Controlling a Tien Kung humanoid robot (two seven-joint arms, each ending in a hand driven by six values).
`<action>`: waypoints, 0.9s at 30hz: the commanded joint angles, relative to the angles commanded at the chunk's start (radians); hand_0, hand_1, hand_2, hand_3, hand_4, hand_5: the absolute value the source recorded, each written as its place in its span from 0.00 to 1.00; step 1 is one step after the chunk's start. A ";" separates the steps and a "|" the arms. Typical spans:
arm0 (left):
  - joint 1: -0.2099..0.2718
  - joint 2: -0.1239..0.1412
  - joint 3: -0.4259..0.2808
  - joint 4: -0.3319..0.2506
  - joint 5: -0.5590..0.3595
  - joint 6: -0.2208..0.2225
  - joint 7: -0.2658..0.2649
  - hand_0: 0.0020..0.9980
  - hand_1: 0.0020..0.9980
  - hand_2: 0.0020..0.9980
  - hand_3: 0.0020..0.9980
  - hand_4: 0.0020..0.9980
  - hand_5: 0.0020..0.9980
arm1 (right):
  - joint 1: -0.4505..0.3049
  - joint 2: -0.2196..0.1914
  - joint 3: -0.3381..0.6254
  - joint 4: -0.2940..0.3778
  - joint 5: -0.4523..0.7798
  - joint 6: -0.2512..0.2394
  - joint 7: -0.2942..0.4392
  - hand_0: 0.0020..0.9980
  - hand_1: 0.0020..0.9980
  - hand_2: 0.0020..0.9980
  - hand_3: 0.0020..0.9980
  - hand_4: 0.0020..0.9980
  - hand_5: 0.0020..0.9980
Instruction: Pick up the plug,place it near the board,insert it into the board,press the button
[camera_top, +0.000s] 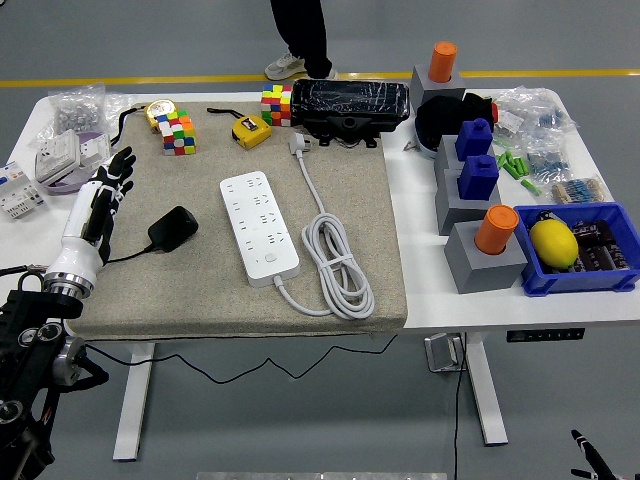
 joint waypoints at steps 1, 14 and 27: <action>0.000 0.000 0.000 0.000 0.000 0.000 0.000 0.93 0.96 0.92 0.91 1.00 1.00 | 0.000 0.000 0.000 0.000 0.000 0.000 0.000 0.79 0.74 0.73 0.78 1.00 0.99; 0.004 0.002 0.001 -0.003 -0.002 0.004 -0.005 0.92 0.95 0.91 0.90 1.00 1.00 | 0.003 -0.001 -0.010 0.000 0.006 0.001 -0.001 0.79 0.74 0.73 0.78 1.00 0.99; 0.005 0.005 0.014 -0.008 0.004 0.002 -0.010 0.92 0.95 0.91 0.90 1.00 1.00 | 0.001 -0.003 -0.012 0.000 0.008 0.001 0.001 0.79 0.74 0.73 0.78 1.00 0.99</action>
